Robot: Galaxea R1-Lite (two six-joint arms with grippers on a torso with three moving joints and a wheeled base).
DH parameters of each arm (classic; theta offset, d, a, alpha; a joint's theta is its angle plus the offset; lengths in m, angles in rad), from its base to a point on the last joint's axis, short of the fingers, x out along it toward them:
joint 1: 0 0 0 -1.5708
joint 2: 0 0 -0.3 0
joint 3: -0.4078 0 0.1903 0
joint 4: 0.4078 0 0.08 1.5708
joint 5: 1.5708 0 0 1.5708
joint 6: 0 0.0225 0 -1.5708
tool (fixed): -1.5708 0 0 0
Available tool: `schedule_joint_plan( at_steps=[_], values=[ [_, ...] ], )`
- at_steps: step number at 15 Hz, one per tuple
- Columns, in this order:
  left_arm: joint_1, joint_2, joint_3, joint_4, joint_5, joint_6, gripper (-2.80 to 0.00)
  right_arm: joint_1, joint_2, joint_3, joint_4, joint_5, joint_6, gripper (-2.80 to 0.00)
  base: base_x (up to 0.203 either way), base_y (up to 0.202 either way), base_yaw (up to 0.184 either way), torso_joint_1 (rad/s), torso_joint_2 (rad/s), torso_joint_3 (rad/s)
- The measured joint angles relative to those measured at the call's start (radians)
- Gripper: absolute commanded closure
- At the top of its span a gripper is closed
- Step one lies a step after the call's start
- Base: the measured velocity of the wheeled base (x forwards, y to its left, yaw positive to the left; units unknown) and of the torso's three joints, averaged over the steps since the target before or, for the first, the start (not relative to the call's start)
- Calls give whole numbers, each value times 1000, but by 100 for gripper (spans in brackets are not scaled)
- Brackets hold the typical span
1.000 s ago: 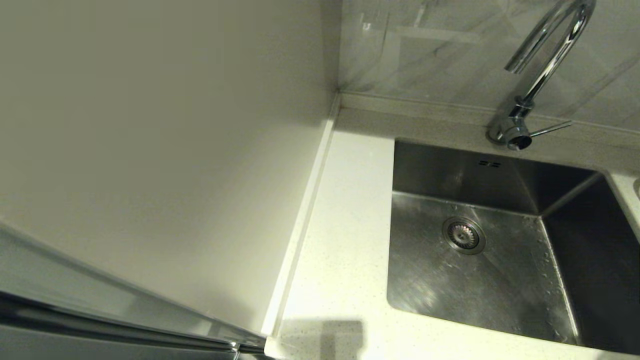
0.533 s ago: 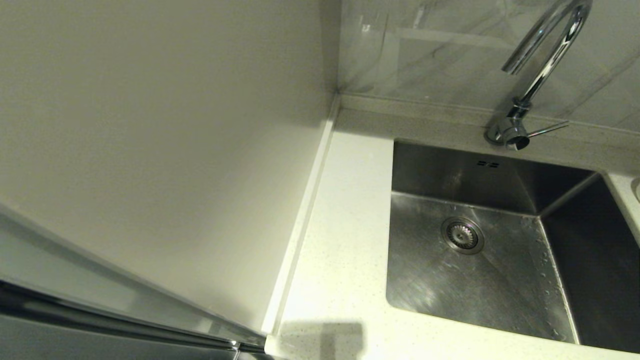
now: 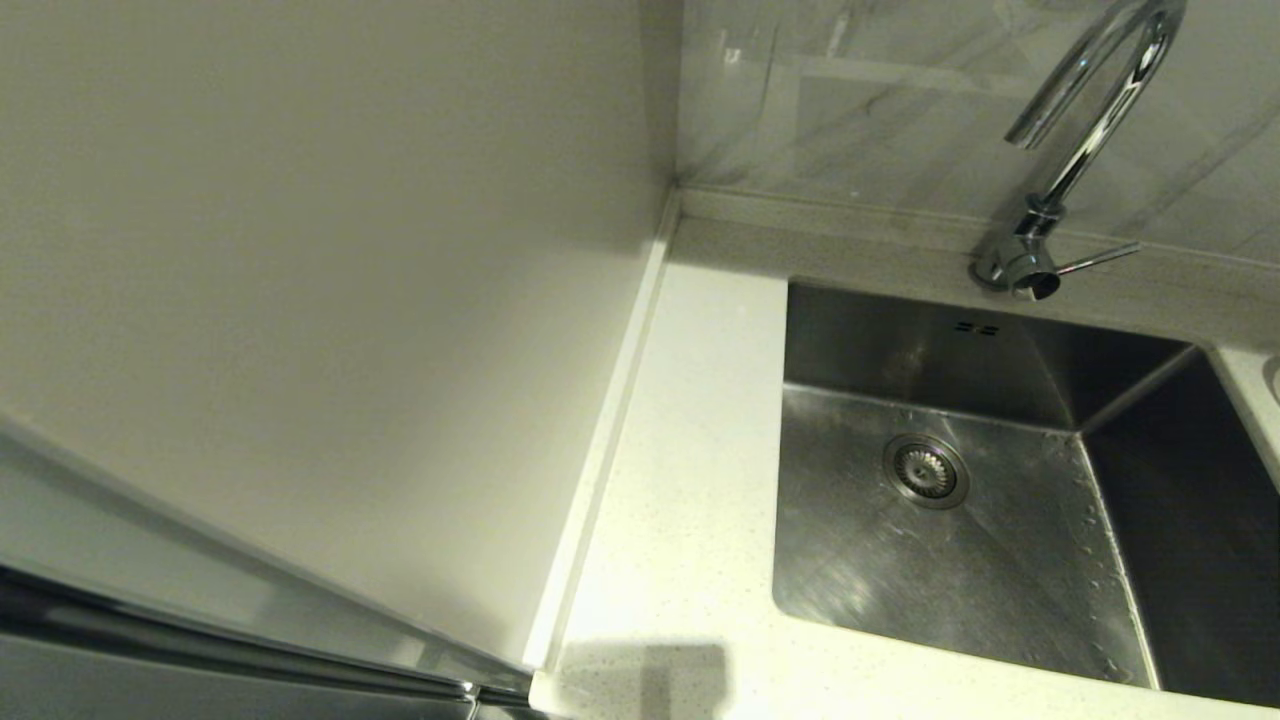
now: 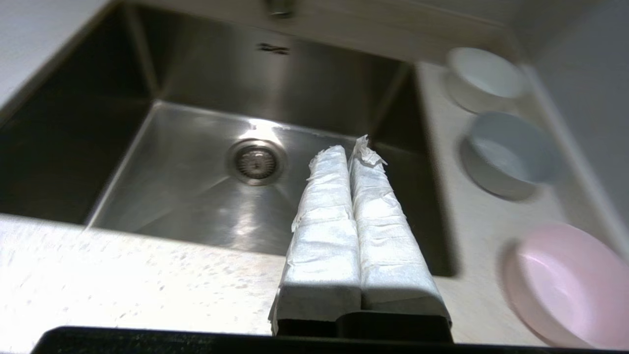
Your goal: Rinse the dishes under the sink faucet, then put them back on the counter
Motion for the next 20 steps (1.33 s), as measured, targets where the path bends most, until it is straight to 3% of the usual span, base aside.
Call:
schedule_joint_plan(
  at_steps=[2,4,7,20],
  values=[
    [0,0,0,0,0,0,0,0,-3,107,-107,128,-20,0,0,0,0,0,0,0],
    [0,0,0,0,0,0,0,0,-4,127,-14,256,41,0,0,0,0,0,0,0],
    [0,0,0,0,1,0,0,0,-5,116,129,212,113,0,0,0,0,0,0,0],
    [0,0,0,0,0,0,0,0,-4,118,131,201,168,0,0,0,0,0,0,0]
  ],
)
